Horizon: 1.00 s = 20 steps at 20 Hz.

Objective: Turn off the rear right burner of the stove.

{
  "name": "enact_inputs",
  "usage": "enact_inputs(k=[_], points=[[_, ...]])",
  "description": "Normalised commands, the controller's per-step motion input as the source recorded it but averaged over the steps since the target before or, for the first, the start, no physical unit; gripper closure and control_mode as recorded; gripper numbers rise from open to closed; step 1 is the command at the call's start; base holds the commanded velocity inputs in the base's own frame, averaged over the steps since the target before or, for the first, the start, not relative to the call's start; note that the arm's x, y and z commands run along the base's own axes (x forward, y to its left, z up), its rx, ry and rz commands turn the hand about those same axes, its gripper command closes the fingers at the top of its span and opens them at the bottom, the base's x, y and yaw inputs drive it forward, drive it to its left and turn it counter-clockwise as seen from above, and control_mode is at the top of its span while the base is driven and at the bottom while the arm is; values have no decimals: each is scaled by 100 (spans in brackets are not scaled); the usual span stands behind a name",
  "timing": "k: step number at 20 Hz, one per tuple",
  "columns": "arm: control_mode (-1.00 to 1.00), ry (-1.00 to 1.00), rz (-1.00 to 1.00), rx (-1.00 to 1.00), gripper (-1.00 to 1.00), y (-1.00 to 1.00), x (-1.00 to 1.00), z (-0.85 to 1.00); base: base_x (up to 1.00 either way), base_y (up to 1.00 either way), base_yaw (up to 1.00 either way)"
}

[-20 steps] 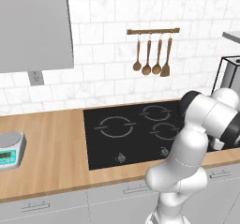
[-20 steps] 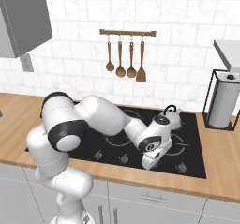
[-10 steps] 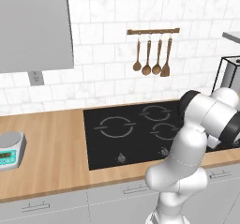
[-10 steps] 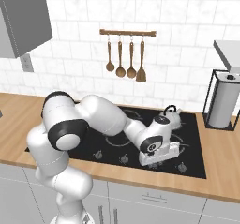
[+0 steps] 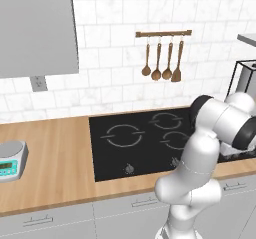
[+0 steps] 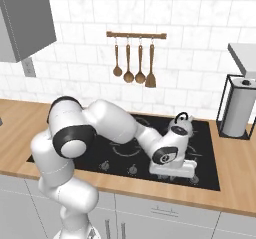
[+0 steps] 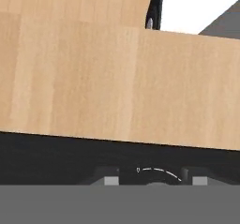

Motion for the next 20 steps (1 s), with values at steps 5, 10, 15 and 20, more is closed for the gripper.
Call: enact_inputs(k=[5,10,15,20], points=[[-100,-8,-63,-1,100,2,19,-13,0,0,0],[-100,-15,-61,-6,100,18,39,-1,0,0,0],[-100,-19,-49,-10,100,37,62,2,0,0,0],[-100,-17,-49,-12,100,41,78,9,0,0,0]])
